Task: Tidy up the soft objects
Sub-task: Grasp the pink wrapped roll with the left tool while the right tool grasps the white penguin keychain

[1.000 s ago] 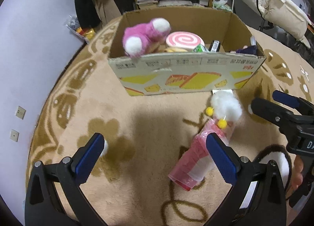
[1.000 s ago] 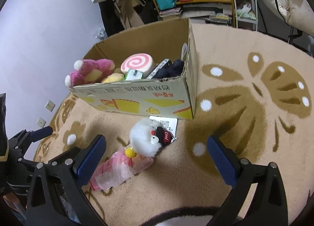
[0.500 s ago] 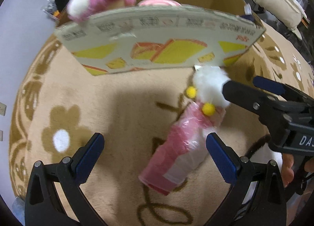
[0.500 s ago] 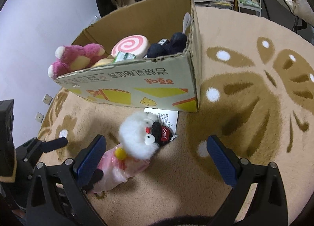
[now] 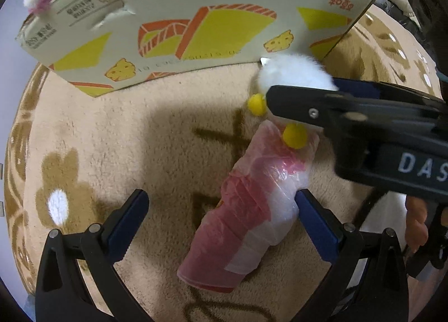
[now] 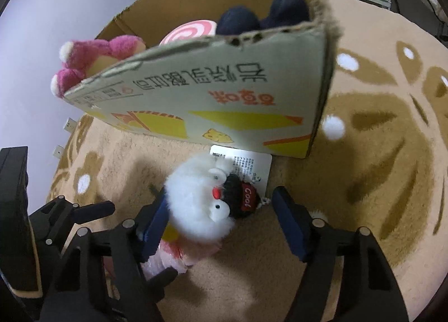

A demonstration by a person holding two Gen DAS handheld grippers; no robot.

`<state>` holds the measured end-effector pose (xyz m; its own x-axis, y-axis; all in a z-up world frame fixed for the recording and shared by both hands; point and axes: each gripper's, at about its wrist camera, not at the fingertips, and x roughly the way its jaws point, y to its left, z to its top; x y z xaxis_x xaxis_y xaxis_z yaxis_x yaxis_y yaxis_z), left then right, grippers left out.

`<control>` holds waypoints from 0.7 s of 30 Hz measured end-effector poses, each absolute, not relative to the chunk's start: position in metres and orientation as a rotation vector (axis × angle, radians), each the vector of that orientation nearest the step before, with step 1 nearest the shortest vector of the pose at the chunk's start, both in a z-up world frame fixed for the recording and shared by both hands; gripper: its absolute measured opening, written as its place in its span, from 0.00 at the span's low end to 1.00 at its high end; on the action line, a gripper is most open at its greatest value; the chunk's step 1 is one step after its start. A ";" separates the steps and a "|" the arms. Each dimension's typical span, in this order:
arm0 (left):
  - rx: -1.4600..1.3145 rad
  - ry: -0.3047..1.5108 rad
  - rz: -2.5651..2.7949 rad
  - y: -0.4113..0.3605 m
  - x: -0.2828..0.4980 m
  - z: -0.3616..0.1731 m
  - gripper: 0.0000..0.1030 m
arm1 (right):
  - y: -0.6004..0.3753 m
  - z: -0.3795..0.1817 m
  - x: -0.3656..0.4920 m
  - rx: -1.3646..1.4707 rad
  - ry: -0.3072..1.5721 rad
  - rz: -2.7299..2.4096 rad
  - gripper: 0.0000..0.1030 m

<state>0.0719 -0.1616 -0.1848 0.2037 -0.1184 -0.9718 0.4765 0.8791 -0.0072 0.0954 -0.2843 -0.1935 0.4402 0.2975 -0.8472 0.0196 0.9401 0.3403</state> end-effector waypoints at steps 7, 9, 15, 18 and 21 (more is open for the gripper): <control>0.347 1.285 -0.416 -0.165 0.073 -0.190 1.00 | -0.285 -0.195 0.098 0.302 1.107 0.160 0.50; 0.368 1.278 -0.414 -0.168 0.068 -0.193 1.00 | -0.287 -0.194 0.096 0.310 1.105 0.156 0.50; 0.381 1.277 -0.417 -0.175 0.065 -0.197 0.83 | -0.298 -0.189 0.087 0.334 1.102 0.121 0.49; 0.378 1.255 -0.432 -0.174 0.062 -0.195 0.63 | -0.302 -0.185 0.083 0.334 1.095 0.107 0.48; 0.353 1.252 -0.434 -0.172 0.061 -0.191 0.48 | -0.309 -0.180 0.078 0.351 1.084 0.103 0.48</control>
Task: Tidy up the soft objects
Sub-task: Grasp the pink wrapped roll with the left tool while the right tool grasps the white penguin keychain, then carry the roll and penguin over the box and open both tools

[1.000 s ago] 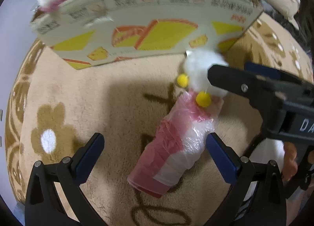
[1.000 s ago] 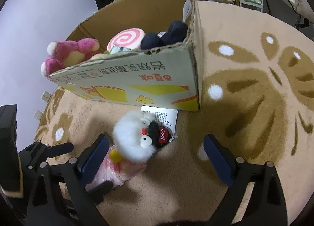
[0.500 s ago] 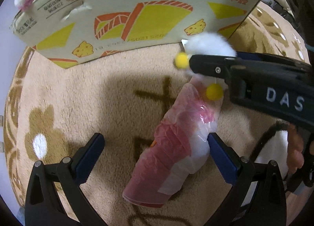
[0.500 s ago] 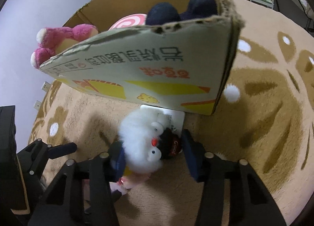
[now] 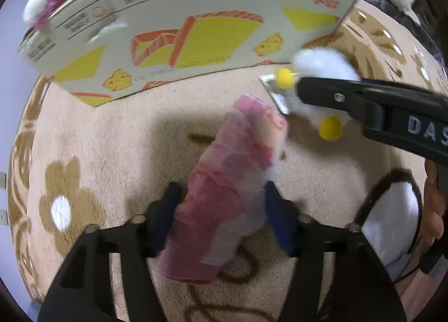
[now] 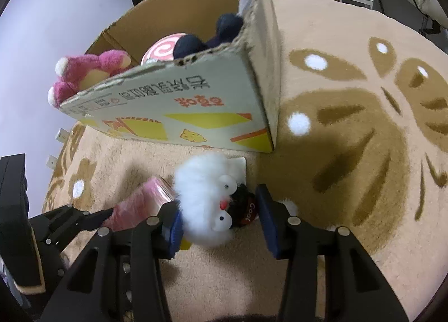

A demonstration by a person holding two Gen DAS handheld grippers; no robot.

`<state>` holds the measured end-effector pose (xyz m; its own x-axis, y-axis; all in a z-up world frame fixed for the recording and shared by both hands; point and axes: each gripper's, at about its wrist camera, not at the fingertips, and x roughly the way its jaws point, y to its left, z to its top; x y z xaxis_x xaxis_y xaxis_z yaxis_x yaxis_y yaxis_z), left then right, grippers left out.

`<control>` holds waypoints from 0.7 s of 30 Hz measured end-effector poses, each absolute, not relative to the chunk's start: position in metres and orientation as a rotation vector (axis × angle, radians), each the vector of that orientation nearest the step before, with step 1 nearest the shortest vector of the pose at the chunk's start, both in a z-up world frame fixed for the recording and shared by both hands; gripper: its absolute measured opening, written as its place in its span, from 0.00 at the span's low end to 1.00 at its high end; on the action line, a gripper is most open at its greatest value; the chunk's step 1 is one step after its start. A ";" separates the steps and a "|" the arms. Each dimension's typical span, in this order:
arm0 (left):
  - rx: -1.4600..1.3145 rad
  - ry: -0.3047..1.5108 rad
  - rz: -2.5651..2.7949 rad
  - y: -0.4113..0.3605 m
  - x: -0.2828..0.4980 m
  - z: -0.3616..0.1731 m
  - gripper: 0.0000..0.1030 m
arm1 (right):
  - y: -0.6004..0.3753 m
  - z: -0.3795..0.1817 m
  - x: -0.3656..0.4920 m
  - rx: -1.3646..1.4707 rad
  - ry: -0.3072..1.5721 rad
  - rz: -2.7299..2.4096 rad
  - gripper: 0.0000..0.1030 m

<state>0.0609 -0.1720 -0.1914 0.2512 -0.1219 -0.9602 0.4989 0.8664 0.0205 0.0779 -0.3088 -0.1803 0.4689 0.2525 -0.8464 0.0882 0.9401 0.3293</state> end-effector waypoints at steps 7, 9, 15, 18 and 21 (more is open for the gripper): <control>0.265 1.229 -0.386 -0.153 0.063 -0.176 0.17 | -0.306 -0.161 0.063 0.363 1.037 0.119 0.47; 0.246 1.222 -0.375 -0.148 0.063 -0.171 0.15 | -0.302 -0.151 0.055 0.347 1.007 0.129 0.47; 0.196 1.195 -0.358 -0.130 0.062 -0.159 0.15 | -0.299 -0.129 0.042 0.324 0.948 0.133 0.47; 0.174 1.154 -0.345 -0.123 0.060 -0.143 0.15 | -0.303 -0.118 0.036 0.315 0.918 0.132 0.47; 0.149 1.105 -0.341 -0.106 0.060 -0.117 0.15 | -0.297 -0.110 0.036 0.330 0.888 0.135 0.47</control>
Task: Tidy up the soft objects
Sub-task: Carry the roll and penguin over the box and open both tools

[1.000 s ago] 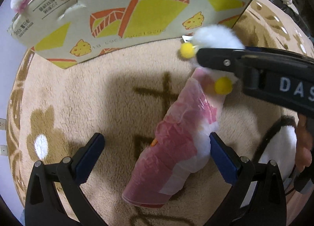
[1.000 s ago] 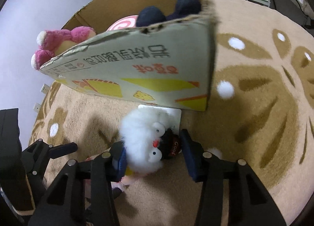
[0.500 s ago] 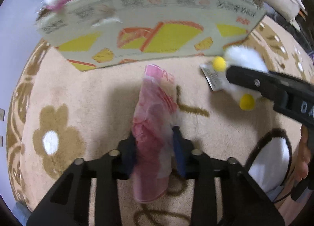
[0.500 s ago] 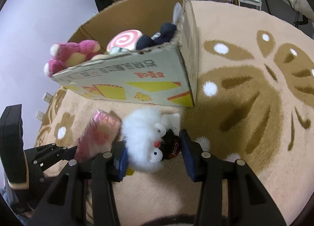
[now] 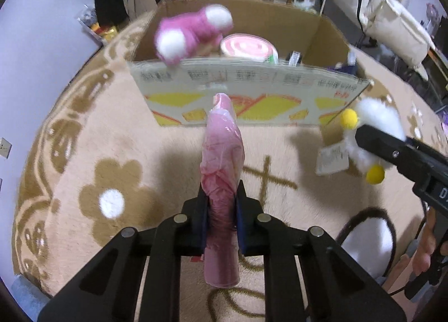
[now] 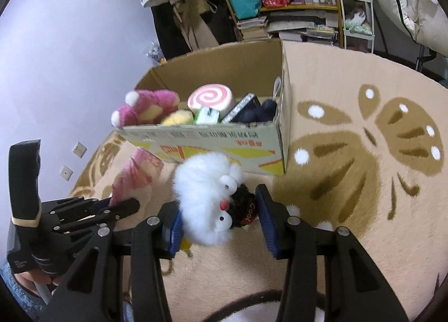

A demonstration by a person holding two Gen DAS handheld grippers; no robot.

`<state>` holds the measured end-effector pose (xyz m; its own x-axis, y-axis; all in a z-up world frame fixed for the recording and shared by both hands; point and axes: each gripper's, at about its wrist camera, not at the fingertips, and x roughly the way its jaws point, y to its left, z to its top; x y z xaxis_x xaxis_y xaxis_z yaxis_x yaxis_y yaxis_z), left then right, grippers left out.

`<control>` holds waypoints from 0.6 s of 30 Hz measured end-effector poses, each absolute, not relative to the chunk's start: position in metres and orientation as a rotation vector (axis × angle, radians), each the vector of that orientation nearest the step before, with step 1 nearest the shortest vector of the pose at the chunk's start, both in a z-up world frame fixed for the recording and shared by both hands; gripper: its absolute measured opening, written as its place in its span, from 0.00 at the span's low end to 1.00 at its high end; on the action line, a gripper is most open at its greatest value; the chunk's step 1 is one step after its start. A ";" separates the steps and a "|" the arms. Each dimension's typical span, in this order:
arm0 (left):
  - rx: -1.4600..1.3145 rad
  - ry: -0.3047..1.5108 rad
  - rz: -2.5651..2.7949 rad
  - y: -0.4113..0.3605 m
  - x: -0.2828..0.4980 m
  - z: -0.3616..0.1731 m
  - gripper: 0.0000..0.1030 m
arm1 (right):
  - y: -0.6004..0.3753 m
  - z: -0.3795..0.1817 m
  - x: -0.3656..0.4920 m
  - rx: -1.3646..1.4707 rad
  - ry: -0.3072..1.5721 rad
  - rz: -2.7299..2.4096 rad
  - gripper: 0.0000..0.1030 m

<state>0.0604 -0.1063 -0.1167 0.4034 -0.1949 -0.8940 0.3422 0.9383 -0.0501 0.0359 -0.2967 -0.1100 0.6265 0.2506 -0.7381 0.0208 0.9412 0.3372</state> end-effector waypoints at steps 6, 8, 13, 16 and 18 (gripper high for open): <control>0.158 0.990 -0.344 -0.100 0.055 -0.064 0.15 | -0.295 -0.082 0.027 0.323 0.801 0.139 0.47; 0.160 0.951 -0.345 -0.103 0.046 -0.045 0.15 | -0.294 -0.073 0.026 0.320 0.775 0.142 0.47; 0.176 0.867 -0.345 -0.109 0.050 -0.013 0.15 | -0.293 -0.047 0.030 0.303 0.719 0.149 0.47; 0.234 0.819 -0.344 -0.118 0.054 0.000 0.15 | -0.290 -0.034 0.036 0.269 0.693 0.129 0.48; 0.233 0.799 -0.348 -0.121 0.062 0.010 0.15 | -0.288 -0.026 0.041 0.255 0.677 0.124 0.48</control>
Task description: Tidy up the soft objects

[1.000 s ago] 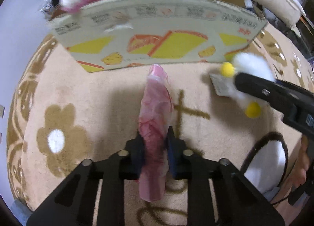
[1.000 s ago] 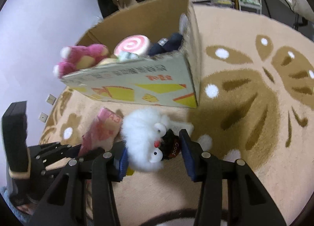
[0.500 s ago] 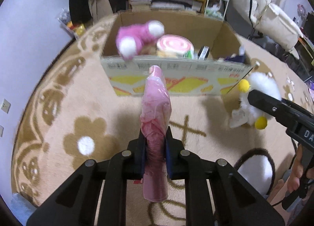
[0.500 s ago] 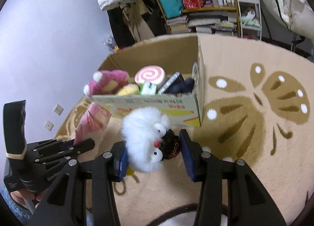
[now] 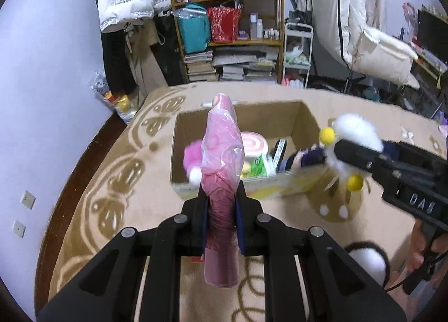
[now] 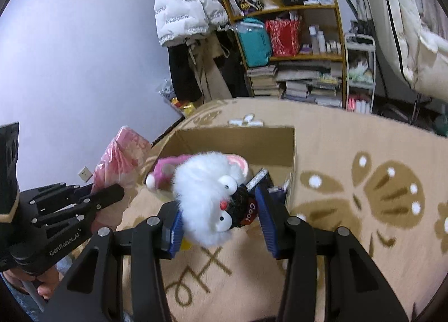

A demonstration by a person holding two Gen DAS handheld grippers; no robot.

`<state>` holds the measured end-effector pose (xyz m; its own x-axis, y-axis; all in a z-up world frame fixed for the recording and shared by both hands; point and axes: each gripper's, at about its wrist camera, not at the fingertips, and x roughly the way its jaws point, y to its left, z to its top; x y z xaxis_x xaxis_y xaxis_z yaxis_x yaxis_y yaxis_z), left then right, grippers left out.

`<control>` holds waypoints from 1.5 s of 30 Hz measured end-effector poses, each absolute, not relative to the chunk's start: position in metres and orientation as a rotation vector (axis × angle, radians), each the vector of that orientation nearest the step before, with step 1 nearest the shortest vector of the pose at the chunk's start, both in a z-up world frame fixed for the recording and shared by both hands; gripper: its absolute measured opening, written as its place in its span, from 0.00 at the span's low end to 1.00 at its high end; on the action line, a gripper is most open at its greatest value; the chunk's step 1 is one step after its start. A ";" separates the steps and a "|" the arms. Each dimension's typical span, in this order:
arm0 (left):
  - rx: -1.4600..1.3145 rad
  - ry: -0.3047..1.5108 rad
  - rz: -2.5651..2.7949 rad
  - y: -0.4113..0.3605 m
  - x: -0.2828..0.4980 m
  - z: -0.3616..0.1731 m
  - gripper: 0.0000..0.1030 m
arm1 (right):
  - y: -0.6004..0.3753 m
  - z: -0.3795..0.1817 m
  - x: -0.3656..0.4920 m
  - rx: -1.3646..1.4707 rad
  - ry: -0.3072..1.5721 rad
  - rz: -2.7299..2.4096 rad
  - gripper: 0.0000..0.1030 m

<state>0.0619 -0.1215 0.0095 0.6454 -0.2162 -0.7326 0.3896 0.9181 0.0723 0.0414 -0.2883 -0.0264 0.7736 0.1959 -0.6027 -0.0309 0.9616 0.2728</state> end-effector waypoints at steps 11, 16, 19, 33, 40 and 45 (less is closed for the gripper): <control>0.164 0.761 -0.369 -0.140 0.115 0.037 0.15 | -0.288 -0.024 0.090 0.215 0.699 0.111 0.48; 0.189 0.742 -0.383 -0.154 0.134 0.029 0.15 | -0.288 -0.024 0.112 0.236 0.696 0.131 0.48; 0.168 0.770 -0.403 -0.159 0.146 0.019 0.15 | -0.291 -0.028 0.124 0.231 0.715 0.133 0.49; 0.203 0.857 -0.347 -0.164 0.171 -0.031 0.48 | -0.305 -0.055 0.145 0.218 0.830 0.112 0.59; 0.228 0.807 -0.266 -0.144 0.160 -0.015 0.82 | -0.311 -0.050 0.134 0.243 0.811 0.085 0.84; 0.283 0.753 -0.213 -0.131 0.141 0.004 0.90 | -0.315 -0.038 0.120 0.306 0.772 0.095 0.97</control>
<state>0.1413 -0.1306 0.0040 0.7109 -0.0882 -0.6977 0.2896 0.9408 0.1761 0.1195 -0.3148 -0.0382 0.7147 0.1960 -0.6714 0.0266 0.9516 0.3062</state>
